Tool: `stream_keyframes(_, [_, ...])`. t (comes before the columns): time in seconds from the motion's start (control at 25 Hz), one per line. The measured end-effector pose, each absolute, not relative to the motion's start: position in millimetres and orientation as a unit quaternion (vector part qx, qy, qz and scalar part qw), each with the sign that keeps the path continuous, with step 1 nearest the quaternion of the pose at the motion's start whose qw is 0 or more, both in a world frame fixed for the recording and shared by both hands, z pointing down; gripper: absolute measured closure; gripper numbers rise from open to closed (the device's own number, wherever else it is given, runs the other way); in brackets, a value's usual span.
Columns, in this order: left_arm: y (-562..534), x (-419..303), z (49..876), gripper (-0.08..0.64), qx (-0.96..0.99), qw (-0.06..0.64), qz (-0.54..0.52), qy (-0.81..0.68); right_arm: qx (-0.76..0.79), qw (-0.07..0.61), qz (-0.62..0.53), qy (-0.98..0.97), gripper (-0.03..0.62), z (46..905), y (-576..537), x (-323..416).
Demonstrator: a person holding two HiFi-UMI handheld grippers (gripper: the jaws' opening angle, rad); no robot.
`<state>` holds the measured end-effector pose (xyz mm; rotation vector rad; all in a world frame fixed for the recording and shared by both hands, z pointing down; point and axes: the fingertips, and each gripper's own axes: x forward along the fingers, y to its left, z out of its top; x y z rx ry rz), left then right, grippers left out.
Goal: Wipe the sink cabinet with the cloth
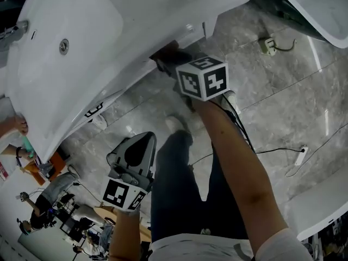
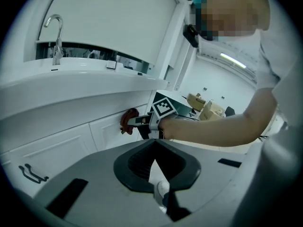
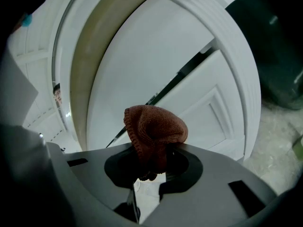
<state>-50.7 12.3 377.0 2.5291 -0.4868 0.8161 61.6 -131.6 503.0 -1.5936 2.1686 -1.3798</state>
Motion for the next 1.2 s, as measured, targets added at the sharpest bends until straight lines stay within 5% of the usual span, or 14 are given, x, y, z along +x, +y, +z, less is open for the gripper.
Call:
stream_keyframes(0.36, [30, -22, 380, 0.548, 0.901, 0.241, 0.284, -0.221, -0.533, 0.033, -0.450, 0.716, 0.503, 514, -129, 129])
stream_keyframes(1.2, [8, -52, 408, 0.549, 0.889, 0.251, 0.267, -0.273, -0.530, -0.009, -0.518, 0.671, 0.503, 606, -129, 147])
